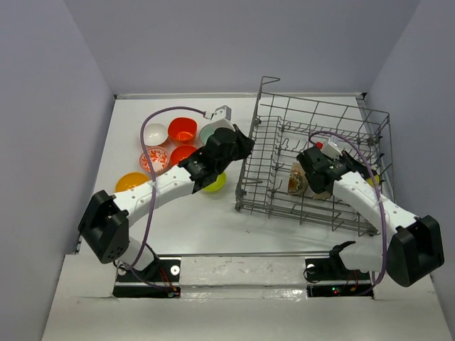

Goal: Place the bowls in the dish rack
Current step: Insert the bowl into the dish rack.

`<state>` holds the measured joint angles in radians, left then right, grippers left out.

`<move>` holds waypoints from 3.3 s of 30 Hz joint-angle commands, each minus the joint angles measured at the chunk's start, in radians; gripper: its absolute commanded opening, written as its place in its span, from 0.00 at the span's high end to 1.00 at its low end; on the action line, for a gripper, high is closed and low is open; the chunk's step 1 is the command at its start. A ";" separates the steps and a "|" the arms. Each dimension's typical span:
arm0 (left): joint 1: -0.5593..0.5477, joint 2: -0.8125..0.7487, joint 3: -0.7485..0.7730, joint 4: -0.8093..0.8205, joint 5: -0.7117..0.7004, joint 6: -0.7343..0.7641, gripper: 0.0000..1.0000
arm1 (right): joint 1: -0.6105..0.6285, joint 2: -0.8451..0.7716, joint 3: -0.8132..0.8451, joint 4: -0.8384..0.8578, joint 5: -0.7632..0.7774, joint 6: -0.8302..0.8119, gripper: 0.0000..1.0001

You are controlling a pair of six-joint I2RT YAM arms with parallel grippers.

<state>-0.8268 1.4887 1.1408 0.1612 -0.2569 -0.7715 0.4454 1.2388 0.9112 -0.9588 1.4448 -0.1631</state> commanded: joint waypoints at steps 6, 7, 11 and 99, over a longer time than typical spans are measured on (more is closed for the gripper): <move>0.040 -0.157 -0.085 0.017 -0.173 -0.071 1.00 | -0.011 0.034 0.018 0.032 0.203 -0.006 0.99; 0.041 -0.157 -0.085 0.026 -0.163 -0.063 1.00 | -0.011 0.039 0.018 0.035 0.203 -0.007 0.99; 0.041 -0.159 -0.092 0.054 -0.110 -0.045 1.00 | -0.011 0.062 0.034 0.054 0.204 -0.004 0.99; 0.038 -0.375 -0.118 0.136 -0.001 0.186 0.16 | -0.002 0.395 0.193 -0.066 -0.049 0.269 0.61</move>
<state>-0.7898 1.1469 1.0378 0.2459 -0.2401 -0.6079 0.4393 1.6238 1.0557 -0.9844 1.4170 0.0456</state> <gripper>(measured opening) 0.837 0.389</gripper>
